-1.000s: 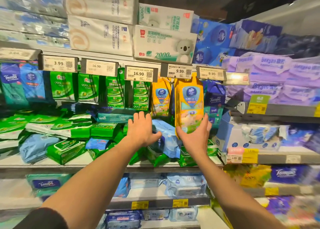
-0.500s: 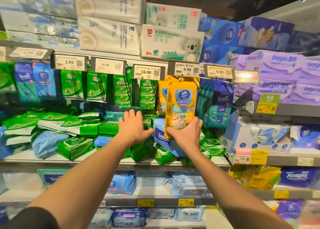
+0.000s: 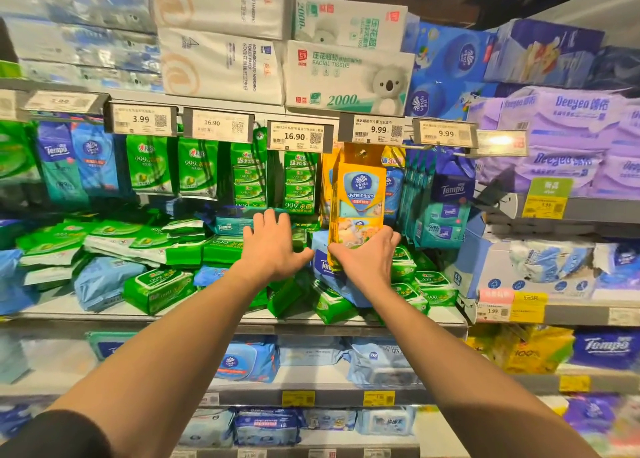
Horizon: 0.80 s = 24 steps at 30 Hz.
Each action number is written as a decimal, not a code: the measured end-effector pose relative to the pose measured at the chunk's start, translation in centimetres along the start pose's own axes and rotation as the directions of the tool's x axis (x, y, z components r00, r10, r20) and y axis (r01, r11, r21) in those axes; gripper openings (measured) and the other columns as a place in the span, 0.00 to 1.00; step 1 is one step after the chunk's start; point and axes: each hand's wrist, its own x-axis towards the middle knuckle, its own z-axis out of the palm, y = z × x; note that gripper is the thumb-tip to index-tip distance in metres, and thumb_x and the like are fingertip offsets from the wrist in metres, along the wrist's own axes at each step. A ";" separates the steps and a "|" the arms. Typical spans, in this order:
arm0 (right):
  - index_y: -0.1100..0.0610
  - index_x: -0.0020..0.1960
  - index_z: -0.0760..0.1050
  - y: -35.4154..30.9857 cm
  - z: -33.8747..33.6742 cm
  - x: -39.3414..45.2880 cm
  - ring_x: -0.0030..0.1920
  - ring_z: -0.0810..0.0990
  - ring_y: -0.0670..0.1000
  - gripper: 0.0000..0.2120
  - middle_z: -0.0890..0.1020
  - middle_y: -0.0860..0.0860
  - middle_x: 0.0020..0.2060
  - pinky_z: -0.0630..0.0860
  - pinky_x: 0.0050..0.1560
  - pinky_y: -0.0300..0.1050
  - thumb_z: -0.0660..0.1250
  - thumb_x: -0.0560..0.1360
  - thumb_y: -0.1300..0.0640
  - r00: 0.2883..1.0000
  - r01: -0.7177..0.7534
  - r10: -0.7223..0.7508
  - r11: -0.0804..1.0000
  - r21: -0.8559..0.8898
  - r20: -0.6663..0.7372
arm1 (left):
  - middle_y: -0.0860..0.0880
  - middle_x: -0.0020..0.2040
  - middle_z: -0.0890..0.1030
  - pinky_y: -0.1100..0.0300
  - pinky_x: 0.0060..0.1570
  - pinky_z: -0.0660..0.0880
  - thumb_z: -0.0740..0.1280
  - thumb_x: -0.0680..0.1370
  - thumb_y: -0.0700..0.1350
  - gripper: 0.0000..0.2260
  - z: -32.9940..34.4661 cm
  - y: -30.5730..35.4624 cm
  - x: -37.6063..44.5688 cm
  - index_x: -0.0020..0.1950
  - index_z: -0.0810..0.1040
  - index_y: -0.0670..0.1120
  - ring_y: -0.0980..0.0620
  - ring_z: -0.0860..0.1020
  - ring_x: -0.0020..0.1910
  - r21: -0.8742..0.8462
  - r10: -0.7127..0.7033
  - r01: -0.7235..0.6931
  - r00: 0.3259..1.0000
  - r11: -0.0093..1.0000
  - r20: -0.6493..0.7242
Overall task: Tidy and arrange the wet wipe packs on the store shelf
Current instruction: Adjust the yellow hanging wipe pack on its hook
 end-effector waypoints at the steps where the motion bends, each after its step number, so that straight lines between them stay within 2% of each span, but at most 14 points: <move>1: 0.56 0.56 0.61 0.0 0.1 0.1 0.44 0.68 0.49 0.40 0.63 0.50 0.52 0.69 0.41 0.46 0.78 0.55 0.41 1.000 -0.003 0.003 1.000 -0.004 0.003 | 0.42 0.62 0.69 0.41 0.61 0.67 0.63 0.68 0.69 0.34 0.0 -0.2 0.0 0.64 0.67 0.46 0.41 0.65 0.63 0.003 -0.004 0.004 1.000 1.000 0.003; 8: 0.55 0.54 0.59 -0.3 0.3 0.7 0.42 0.67 0.50 0.38 0.62 0.50 0.52 0.72 0.42 0.49 0.78 0.57 0.42 1.000 -0.017 0.017 0.999 -0.039 0.020 | 0.43 0.62 0.69 0.41 0.61 0.67 0.63 0.68 0.68 0.34 0.2 -0.4 0.3 0.65 0.67 0.46 0.41 0.65 0.63 0.016 -0.017 0.017 1.000 1.000 0.019; 13: 0.55 0.52 0.58 -0.6 0.5 1.6 0.42 0.71 0.52 0.37 0.62 0.50 0.52 0.73 0.41 0.49 0.79 0.58 0.44 1.000 -0.010 0.012 0.998 -0.054 0.026 | 0.42 0.61 0.69 0.42 0.59 0.67 0.63 0.69 0.67 0.33 0.1 0.0 0.5 0.64 0.67 0.45 0.41 0.66 0.63 0.010 -0.008 0.008 1.000 1.000 0.018; 20: 0.59 0.58 0.62 -1.3 2.0 3.8 0.42 0.71 0.53 0.40 0.61 0.51 0.52 0.69 0.38 0.47 0.80 0.58 0.44 0.999 -0.042 0.043 0.997 -0.057 0.026 | 0.43 0.62 0.68 0.42 0.61 0.66 0.64 0.69 0.67 0.34 0.3 -0.4 0.8 0.65 0.67 0.45 0.41 0.66 0.63 0.006 -0.017 0.017 0.999 1.000 0.029; 24: 0.61 0.61 0.62 -1.3 3.0 5.4 0.42 0.68 0.53 0.42 0.61 0.52 0.53 0.68 0.40 0.46 0.81 0.58 0.45 0.999 -0.035 0.036 0.996 -0.081 0.015 | 0.43 0.62 0.68 0.42 0.61 0.67 0.63 0.69 0.67 0.33 0.4 -1.3 1.1 0.64 0.67 0.45 0.40 0.66 0.63 0.016 -0.034 0.033 0.999 0.999 0.020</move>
